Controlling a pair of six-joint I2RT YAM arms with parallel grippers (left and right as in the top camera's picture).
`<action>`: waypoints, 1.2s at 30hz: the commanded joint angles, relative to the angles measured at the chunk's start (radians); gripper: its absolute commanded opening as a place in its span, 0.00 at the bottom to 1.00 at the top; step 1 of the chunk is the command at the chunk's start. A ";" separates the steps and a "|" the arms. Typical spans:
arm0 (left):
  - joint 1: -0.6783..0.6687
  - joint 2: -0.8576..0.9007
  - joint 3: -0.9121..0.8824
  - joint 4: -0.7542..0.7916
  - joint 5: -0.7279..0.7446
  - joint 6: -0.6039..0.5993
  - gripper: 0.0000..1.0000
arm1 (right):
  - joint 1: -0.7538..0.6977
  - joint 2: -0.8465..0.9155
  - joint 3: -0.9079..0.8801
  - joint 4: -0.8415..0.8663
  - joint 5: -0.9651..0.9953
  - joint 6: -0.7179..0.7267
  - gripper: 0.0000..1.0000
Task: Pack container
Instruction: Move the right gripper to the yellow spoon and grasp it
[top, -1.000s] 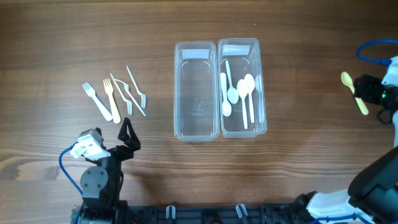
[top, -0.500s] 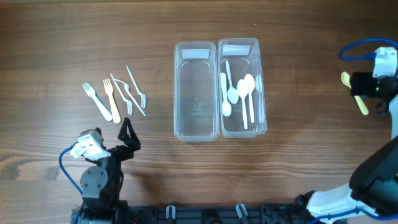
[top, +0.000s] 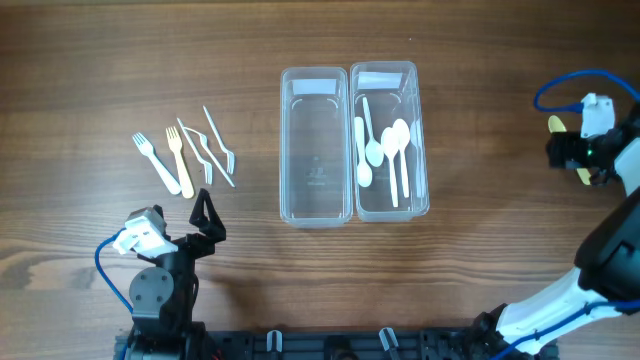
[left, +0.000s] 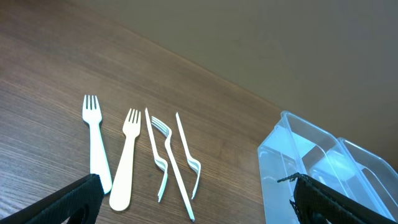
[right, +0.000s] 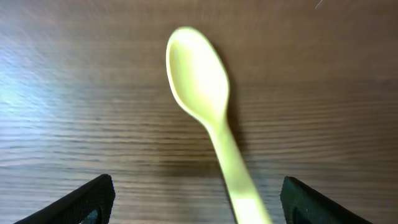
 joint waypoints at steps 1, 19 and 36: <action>0.009 -0.005 -0.005 0.003 0.009 0.020 1.00 | -0.003 0.060 0.020 0.006 0.022 -0.010 0.86; 0.009 -0.005 -0.005 0.003 0.009 0.020 1.00 | 0.061 0.116 0.020 0.009 -0.119 0.142 0.49; 0.009 -0.005 -0.005 0.003 0.008 0.020 1.00 | 0.181 0.116 0.020 -0.085 0.182 0.209 0.56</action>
